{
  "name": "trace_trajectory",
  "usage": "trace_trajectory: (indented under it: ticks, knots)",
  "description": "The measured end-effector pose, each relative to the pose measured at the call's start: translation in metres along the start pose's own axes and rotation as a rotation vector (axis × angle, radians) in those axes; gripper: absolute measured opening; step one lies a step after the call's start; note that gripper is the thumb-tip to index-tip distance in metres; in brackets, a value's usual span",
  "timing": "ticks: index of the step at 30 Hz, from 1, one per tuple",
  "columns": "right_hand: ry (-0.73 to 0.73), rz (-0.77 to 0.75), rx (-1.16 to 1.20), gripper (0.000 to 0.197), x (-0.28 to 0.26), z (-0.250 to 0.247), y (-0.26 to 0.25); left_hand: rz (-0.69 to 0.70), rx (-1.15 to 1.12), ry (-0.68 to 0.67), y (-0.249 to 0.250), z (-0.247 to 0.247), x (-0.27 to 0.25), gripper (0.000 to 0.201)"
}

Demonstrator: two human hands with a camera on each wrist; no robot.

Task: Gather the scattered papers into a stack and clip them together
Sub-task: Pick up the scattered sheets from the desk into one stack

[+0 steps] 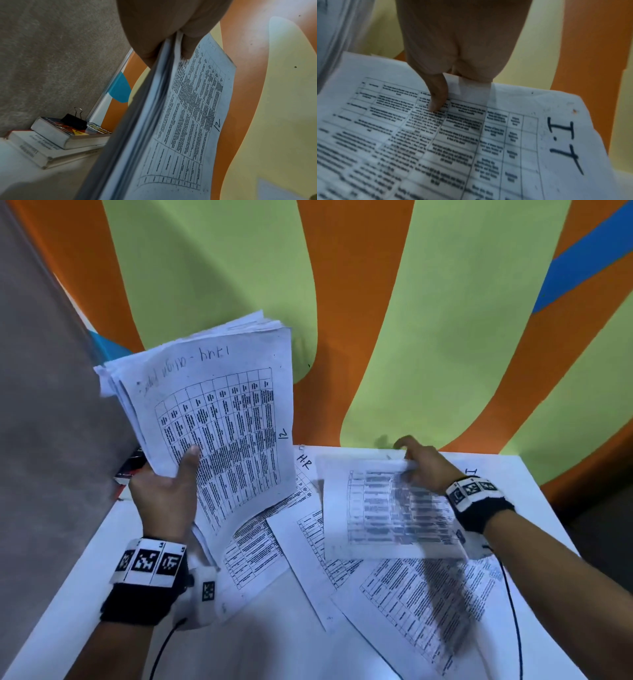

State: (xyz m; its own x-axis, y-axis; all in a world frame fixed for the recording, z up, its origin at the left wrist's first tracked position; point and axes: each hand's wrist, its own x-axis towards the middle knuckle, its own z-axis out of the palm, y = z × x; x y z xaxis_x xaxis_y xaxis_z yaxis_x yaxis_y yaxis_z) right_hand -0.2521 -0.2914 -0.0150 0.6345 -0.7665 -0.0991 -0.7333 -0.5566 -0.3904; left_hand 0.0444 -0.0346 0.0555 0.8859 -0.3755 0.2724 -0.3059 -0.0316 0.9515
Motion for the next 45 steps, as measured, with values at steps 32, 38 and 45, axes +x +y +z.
trace_trajectory:
  ticks: [32, 38, 45]
  knots:
    - [-0.511, -0.384, -0.506, 0.022, -0.092, 0.055, -0.030, 0.084, -0.007, 0.062, -0.007, -0.015, -0.003, 0.055]
    - [-0.420, -0.382, -0.465, 0.025, -0.088, 0.040, -0.034, 0.065, -0.001, 0.087, 0.008, -0.023, -0.003, 0.025]
    - [-0.222, -0.485, -0.685, 0.033, -0.023, -0.003, -0.078, 0.103, 0.033, 0.146, -0.001, -0.036, 0.010, 0.029]
